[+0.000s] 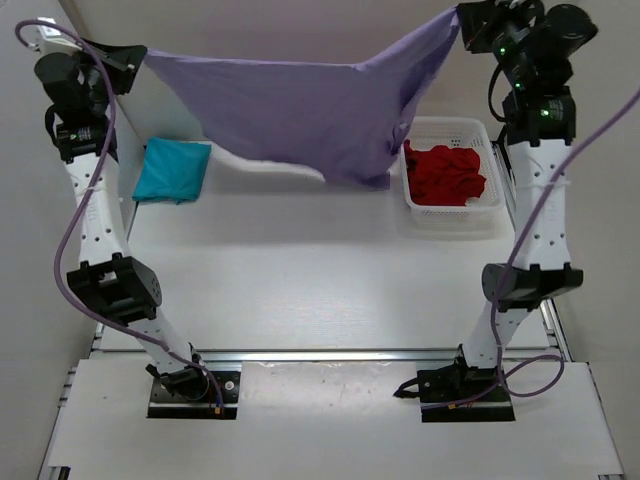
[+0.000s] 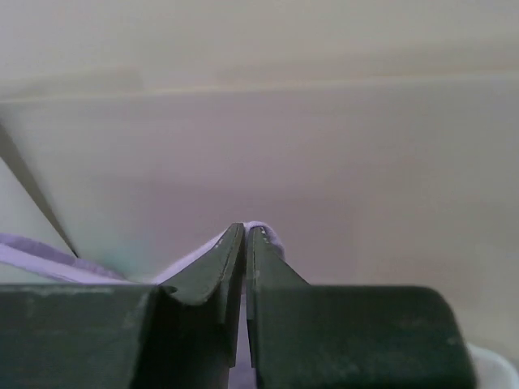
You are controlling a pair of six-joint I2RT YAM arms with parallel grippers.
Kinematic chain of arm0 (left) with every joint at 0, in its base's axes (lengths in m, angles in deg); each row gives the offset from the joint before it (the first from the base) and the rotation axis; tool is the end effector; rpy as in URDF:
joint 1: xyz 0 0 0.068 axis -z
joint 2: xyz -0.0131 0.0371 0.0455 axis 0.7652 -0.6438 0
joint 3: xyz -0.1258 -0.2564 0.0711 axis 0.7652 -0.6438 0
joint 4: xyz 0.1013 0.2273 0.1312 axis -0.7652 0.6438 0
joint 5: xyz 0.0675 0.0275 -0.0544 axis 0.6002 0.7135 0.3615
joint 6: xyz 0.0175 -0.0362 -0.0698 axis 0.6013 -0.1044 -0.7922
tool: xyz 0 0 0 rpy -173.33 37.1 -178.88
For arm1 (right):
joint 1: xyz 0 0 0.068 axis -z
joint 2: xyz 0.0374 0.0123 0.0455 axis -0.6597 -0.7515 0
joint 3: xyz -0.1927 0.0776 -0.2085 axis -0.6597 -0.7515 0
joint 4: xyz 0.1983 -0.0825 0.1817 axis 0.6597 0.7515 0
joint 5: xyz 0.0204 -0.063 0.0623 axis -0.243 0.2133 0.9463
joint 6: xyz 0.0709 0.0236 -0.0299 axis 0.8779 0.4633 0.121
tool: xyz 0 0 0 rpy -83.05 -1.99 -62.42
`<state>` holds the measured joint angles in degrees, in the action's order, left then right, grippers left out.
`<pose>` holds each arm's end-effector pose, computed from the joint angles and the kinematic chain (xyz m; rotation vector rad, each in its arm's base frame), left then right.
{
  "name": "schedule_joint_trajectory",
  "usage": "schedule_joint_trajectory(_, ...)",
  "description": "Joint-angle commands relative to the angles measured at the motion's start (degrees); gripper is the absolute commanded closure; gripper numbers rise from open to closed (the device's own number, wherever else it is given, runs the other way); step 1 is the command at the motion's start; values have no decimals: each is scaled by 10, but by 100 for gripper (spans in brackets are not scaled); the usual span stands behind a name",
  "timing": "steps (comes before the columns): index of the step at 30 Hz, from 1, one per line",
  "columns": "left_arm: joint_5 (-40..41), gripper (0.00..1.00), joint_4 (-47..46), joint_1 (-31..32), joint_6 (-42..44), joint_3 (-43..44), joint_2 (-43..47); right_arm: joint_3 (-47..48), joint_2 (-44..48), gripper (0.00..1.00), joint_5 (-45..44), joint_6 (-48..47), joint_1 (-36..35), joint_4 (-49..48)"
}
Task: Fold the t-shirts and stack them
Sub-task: Flatten out the tshirt, then fold the flattened tshirt in 1/3 of the way
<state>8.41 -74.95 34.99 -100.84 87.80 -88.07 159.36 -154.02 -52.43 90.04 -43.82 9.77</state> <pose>0.4503 0.0915 0.5370 -0.5887 1.4223 -0.8730 0.4258 0.0377 0.6218 -0.0815 1.3394 0.4477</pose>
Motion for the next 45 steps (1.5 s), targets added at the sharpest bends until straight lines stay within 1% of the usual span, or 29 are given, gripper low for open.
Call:
schedule_joint_trajectory(1,-11,100,-14,-26,-17,-51,36,-11,40,100,-8,-37,-5,14)
schedule_joint_trajectory(3,-14,100,-30,-36,-14,-91,56,-54,57,100,-39,-60,-18,72)
schedule_joint_trajectory(5,-19,100,-44,-47,-16,-174,99,-150,111,100,-70,-79,-32,97)
schedule_joint_trajectory(6,-15,100,-55,-47,-9,-203,115,-246,140,100,-79,-88,-46,85)
schedule_joint_trajectory(7,-1,100,-73,-49,2,-269,153,-364,196,100,-110,-92,-59,53)
schedule_joint_trajectory(8,13,100,-86,-42,13,-345,194,-422,255,100,-134,-94,-80,18)
schedule_joint_trajectory(9,26,100,-92,-36,28,-376,217,-528,279,100,-147,-88,-99,7)
schedule_joint_trajectory(10,41,100,-92,-37,40,-448,252,-613,324,100,-172,-75,-120,3)
schedule_joint_trajectory(11,48,100,-111,-29,47,-520,288,-656,368,100,-181,-60,-127,-7)
schedule_joint_trajectory(12,50,100,-115,-25,58,-554,324,-739,389,100,-185,-43,-142,-10)
schedule_joint_trajectory(14,56,100,-107,-32,80,-674,360,-895,466,100,-181,18,-165,-22)
schedule_joint_trajectory(15,41,100,-110,-47,79,-736,384,-928,505,100,-173,32,-177,-20)
schedule_joint_trajectory(16,33,100,-111,-54,79,-763,395,-992,519,100,-167,59,-181,-23)
schedule_joint_trajectory(18,-6,100,-99,-87,83,-847,415,-1078,569,100,-137,98,-181,-10)
schedule_joint_trajectory(19,-8,100,-99,-94,90,-877,422,-1092,591,100,-130,117,-184,1)
schedule_joint_trajectory(20,-14,100,-67,-104,104,-885,426,-1116,605,100,-120,147,-183,16)
schedule_joint_trajectory(22,-8,100,-51,-105,127,-919,444,-1146,665,100,-107,179,-185,47)
schedule_joint_trajectory(24,2,100,-20,-99,167,-919,457,-1158,707,99,-104,211,-188,86)
schedule_joint_trajectory(27,25,100,38,-110,202,-910,477,-1151,773,100,-101,246,-199,160)
schedule_joint_trajectory(29,57,100,69,-79,222,-901,498,-1148,819,100,-107,258,-205,204)
schedule_joint_trajectory(31,109,100,74,-54,229,-898,514,-1145,831,100,-118,263,-209,224)
schedule_joint_trajectory(32,111,100,70,-52,226,-900,517,-1149,829,100,-120,259,-212,209)
schedule_joint_trajectory(33,109,100,57,-56,218,-901,515,-1148,818,100,-116,248,-211,199)
schedule_joint_trajectory(35,76,100,36,-70,201,-905,482,-1134,742,100,-104,217,-198,155)
schedule_joint_trajectory(38,35,100,-16,-81,151,-919,430,-1116,632,100,-71,153,-144,64)
schedule_joint_trajectory(39,26,100,-43,-82,130,-920,414,-1111,589,100,-52,134,-113,34)
schedule_joint_trajectory(41,43,100,-62,-71,97,-909,395,-1075,538,100,-48,118,-91,-3)
schedule_joint_trajectory(44,64,100,-74,-64,78,-875,356,-995,440,100,-73,92,-102,-34)
schedule_joint_trajectory(45,68,100,-82,-68,72,-862,342,-981,406,100,-66,87,-99,-40)
